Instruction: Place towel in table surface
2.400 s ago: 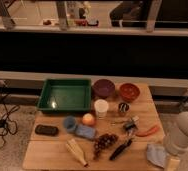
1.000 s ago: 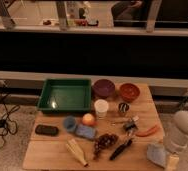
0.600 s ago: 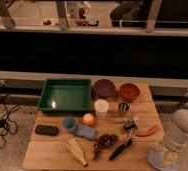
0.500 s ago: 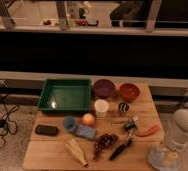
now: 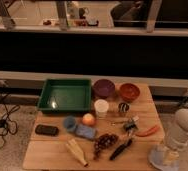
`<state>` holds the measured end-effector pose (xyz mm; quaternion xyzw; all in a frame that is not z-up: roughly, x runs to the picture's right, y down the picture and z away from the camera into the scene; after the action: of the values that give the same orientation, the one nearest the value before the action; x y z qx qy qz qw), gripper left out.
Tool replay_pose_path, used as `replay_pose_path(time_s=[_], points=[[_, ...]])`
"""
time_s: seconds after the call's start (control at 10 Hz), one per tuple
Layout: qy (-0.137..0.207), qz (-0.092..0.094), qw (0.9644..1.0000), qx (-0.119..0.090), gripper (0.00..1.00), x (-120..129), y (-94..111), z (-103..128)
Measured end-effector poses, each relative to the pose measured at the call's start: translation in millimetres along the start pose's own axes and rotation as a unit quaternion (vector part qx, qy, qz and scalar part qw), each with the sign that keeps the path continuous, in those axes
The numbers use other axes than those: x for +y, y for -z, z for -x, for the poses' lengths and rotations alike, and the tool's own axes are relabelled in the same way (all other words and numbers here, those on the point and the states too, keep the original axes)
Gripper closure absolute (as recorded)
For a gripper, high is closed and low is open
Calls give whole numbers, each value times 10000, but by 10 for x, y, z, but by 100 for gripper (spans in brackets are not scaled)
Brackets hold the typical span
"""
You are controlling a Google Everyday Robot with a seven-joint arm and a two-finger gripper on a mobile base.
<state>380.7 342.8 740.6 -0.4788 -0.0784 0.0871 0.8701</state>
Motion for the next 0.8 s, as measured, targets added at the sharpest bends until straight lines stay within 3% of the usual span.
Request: replay_pose_path(time_s=[0.5, 0.8], points=[[-67, -39, 10000, -21, 96, 13, -4, -64], [-66, -104, 9999, -72, 100, 19, 20, -59]])
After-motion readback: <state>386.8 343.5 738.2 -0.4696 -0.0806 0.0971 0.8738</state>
